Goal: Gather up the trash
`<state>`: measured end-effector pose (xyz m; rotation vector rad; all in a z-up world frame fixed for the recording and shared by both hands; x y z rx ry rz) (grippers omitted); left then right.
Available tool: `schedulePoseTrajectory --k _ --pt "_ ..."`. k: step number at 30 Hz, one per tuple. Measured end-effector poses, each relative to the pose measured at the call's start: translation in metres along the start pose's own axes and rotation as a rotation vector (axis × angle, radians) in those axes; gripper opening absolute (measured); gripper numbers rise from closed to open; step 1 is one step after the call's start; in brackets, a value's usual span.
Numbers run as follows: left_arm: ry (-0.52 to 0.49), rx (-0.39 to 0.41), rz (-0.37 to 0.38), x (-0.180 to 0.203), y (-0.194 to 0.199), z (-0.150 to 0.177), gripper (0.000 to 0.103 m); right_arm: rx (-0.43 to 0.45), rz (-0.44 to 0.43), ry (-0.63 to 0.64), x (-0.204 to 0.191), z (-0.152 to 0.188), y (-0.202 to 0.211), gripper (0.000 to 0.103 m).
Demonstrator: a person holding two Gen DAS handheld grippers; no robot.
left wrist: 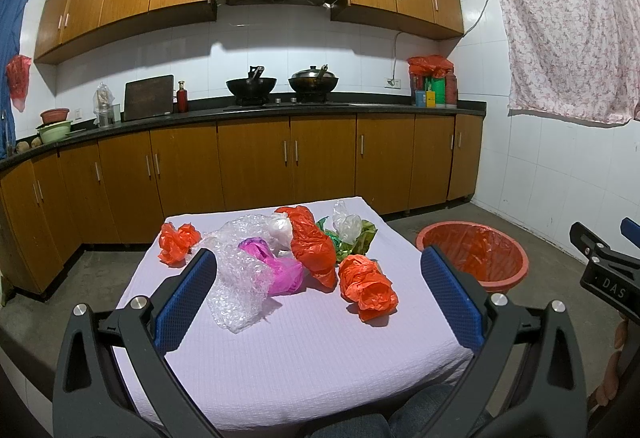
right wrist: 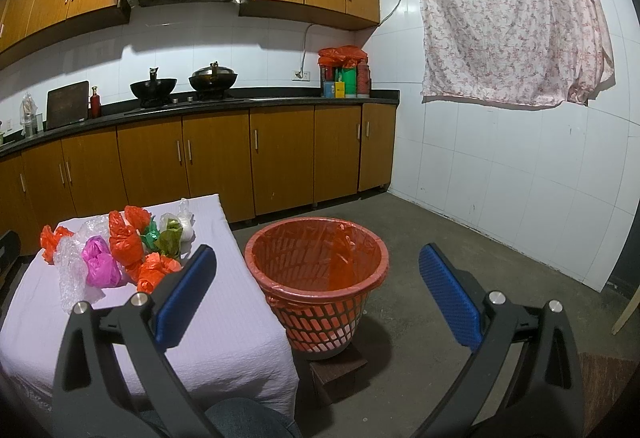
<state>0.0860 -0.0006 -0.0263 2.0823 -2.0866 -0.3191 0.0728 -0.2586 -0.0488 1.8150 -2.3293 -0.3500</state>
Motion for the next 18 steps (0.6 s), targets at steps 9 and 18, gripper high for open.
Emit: schedulePoseTrajectory --k 9,18 --pt "0.003 0.0 -0.001 -0.0003 0.0003 0.0 0.101 0.0 0.0 -0.001 0.0005 0.0 0.0005 0.099" --pt "0.003 -0.001 0.001 -0.0004 -0.0001 0.0 0.101 -0.001 -0.001 -0.001 -0.0002 0.0001 0.0003 0.099"
Point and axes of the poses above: each gripper's, at about its wrist camera, not at the fingertips, and y roughly against the way its jaws point, x to its right, z to its underside, the point moved 9 cm from there along -y, roughly the way its jaws point, and after that the axes turned 1 degree about x, right-handed, at the moved point
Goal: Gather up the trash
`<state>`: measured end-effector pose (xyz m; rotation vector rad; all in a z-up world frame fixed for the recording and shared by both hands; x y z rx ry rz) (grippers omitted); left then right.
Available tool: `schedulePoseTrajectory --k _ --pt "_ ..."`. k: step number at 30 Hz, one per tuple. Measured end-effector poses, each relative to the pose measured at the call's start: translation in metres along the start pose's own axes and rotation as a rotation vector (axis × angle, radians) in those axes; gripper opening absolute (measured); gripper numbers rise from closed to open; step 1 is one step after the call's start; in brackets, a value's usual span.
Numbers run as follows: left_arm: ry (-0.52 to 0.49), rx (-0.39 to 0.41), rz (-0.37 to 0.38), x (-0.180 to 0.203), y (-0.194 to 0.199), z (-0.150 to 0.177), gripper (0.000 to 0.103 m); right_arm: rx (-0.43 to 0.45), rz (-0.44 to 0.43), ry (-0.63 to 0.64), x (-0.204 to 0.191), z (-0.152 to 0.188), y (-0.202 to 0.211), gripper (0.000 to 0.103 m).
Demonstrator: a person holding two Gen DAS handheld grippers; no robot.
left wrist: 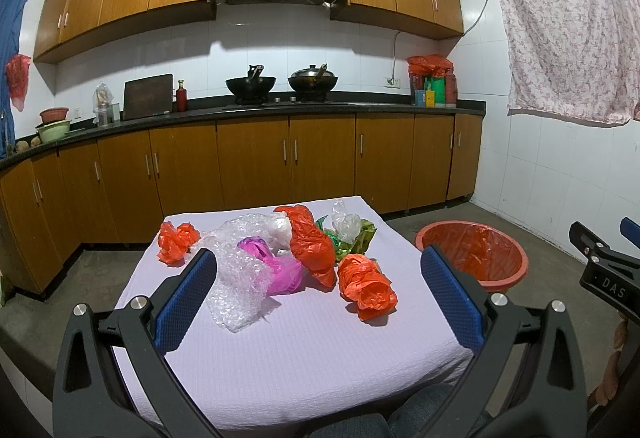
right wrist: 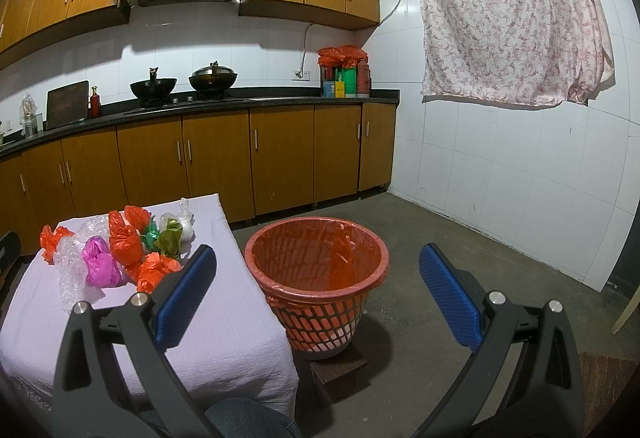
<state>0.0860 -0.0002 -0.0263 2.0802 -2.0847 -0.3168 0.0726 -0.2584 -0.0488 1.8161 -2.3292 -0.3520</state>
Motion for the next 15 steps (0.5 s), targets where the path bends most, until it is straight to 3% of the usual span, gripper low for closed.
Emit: schedulePoseTrajectory --k 15 --pt "0.0 -0.002 -0.001 0.0013 0.002 0.001 0.101 -0.001 0.0 0.001 -0.0022 0.0011 -0.0012 0.099"
Point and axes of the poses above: each gripper's, at about its wrist camera, not at the fingertips, and y roughly against the way its jaws point, x to its right, z to its underside, the point moved 9 cm from there along -y, roughly the way its jaws point, and after that the axes turned 1 degree about x, right-handed, at the moved point
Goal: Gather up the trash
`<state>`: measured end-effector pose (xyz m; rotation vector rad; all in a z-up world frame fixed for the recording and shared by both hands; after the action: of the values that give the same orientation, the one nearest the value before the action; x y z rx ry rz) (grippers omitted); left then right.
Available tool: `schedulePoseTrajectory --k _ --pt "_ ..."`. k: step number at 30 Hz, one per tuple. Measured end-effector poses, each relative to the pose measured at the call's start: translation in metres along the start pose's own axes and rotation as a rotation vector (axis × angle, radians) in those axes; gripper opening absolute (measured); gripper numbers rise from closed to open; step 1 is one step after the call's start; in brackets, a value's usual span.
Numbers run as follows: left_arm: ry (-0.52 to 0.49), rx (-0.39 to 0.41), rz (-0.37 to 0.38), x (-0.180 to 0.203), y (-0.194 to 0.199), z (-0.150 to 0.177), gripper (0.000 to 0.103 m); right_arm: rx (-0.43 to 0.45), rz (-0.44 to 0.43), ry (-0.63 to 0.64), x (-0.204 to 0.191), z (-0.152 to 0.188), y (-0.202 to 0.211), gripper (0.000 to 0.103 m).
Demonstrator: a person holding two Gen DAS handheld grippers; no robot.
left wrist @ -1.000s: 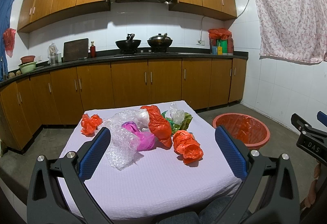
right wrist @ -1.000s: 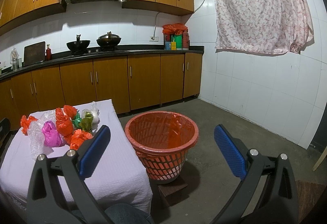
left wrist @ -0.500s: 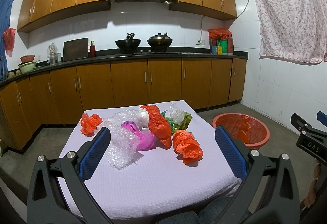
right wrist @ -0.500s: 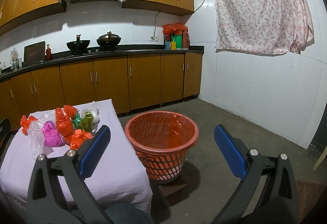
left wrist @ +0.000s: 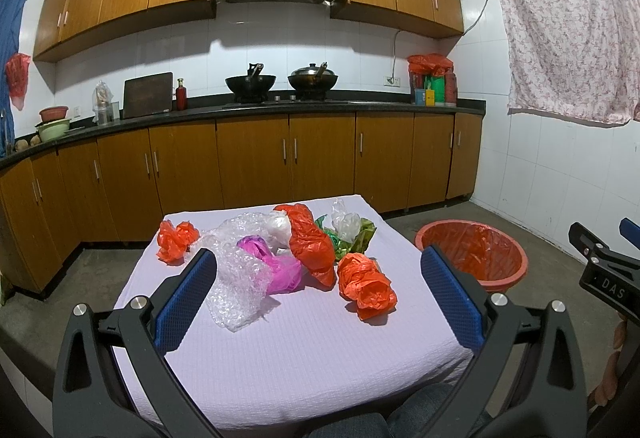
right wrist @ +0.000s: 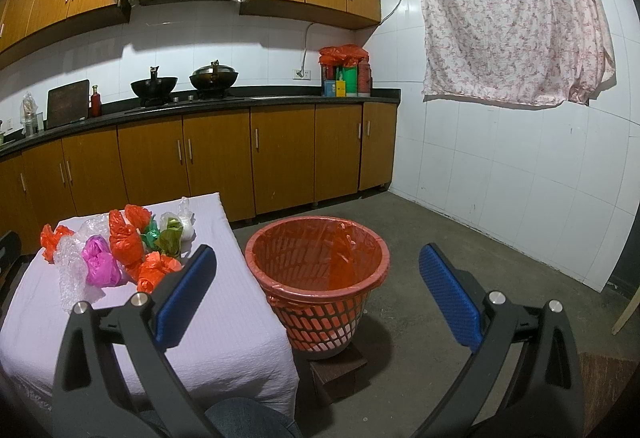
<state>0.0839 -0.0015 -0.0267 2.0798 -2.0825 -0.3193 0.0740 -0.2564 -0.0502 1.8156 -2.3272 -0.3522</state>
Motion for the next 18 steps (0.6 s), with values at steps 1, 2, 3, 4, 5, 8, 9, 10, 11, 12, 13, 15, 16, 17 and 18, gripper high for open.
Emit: schedulePoseTrajectory --k 1,2,3,4,5,8,9,10,11,12,13,15,16,17,18 --pt "0.0 0.0 0.0 0.0004 0.0006 0.0002 0.101 0.0 0.0 0.0 -0.0001 0.0 -0.0001 0.099" --pt "0.001 0.0 0.0 0.0009 0.0013 0.0004 0.101 0.0 0.0 0.0 -0.0003 0.0001 -0.0001 0.099" --pt "0.001 -0.001 0.0 0.0014 0.0021 0.0007 0.101 0.0 0.0 0.001 -0.0005 0.0001 -0.0001 0.099" --pt "0.001 0.001 0.001 -0.0014 -0.0021 -0.0009 0.101 0.0 0.0 0.0 -0.0006 0.0002 -0.0002 0.099" --pt "0.001 0.001 0.001 -0.0014 -0.0019 -0.0008 0.101 0.0 0.0 0.001 -0.0007 0.0001 0.0001 0.099" --pt "0.002 0.0 0.0 -0.0011 -0.0016 -0.0006 0.101 -0.002 -0.001 -0.001 -0.0008 0.0004 0.0003 0.099" --pt "0.001 0.0 0.001 -0.0012 -0.002 -0.0007 0.101 -0.003 -0.001 0.0 -0.0009 0.0005 0.0004 0.099" --pt "0.002 0.0 0.0 -0.001 -0.0018 -0.0006 0.101 -0.003 -0.001 -0.001 -0.001 0.0006 0.0007 0.099" --pt "0.002 -0.001 0.001 -0.0012 -0.002 -0.0007 0.101 -0.004 -0.002 -0.001 -0.0014 0.0011 -0.0013 0.099" --pt "0.002 -0.001 0.001 -0.001 -0.0017 -0.0006 0.101 -0.004 -0.001 -0.001 -0.0016 0.0014 -0.003 0.099" --pt "0.002 -0.001 0.001 -0.001 -0.0017 -0.0006 0.101 -0.004 -0.001 -0.001 -0.0018 0.0016 -0.0031 0.099" --pt "0.002 -0.001 0.0 -0.0011 -0.0018 -0.0007 0.101 -0.004 -0.002 -0.001 -0.001 0.0009 -0.0027 0.099" --pt "0.002 -0.001 0.001 -0.0013 -0.002 -0.0007 0.101 -0.005 -0.002 -0.002 -0.0006 0.0008 -0.0029 0.099" --pt "0.003 -0.001 0.001 -0.0012 -0.002 -0.0006 0.101 -0.005 -0.002 -0.002 -0.0036 0.0009 -0.0029 0.099" --pt "0.003 -0.002 0.001 -0.0011 -0.0018 -0.0005 0.101 -0.005 -0.002 -0.002 -0.0052 0.001 -0.0029 0.099"
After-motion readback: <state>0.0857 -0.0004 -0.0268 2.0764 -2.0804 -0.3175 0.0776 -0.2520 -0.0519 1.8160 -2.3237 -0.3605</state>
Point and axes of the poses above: each gripper's, at about its wrist camera, not at the fingertips, and y roughly against the way its jaws point, x to its right, z to its underside, the point moved 9 cm from there along -y, roughly the way its jaws point, and after that the axes turned 1 degree about x, right-handed, at the moved point
